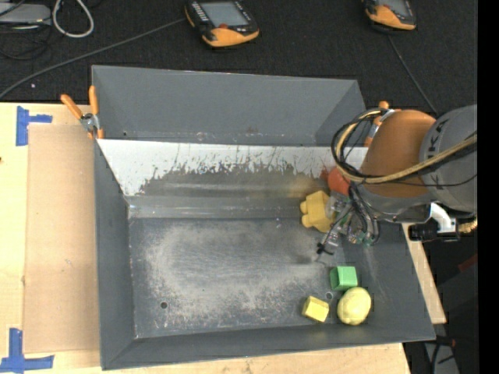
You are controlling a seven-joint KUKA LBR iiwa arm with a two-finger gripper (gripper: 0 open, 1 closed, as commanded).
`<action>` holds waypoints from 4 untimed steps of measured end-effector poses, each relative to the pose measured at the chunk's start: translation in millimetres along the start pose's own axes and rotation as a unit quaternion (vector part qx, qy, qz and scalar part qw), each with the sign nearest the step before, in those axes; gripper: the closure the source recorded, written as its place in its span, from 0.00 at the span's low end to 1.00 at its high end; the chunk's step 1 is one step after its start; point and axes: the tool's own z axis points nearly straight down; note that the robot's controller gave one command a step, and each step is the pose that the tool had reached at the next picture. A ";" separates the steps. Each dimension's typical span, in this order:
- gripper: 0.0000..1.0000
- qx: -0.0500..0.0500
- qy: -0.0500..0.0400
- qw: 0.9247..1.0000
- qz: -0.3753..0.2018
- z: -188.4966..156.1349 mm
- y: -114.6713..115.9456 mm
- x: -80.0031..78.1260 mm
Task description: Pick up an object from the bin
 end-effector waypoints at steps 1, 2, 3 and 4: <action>1.00 -0.001 -0.007 0.999 0.033 -6.0 6.8 -10.7; 1.00 -0.001 -0.007 0.999 0.033 -6.0 6.8 -10.7; 1.00 0.000 -0.007 0.999 0.033 -5.9 6.8 -10.7; 1.00 0.001 -0.003 0.999 0.053 2.8 9.6 -22.1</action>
Offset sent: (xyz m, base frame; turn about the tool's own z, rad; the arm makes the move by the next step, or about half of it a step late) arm 0.0000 0.0000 0.0000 0.0000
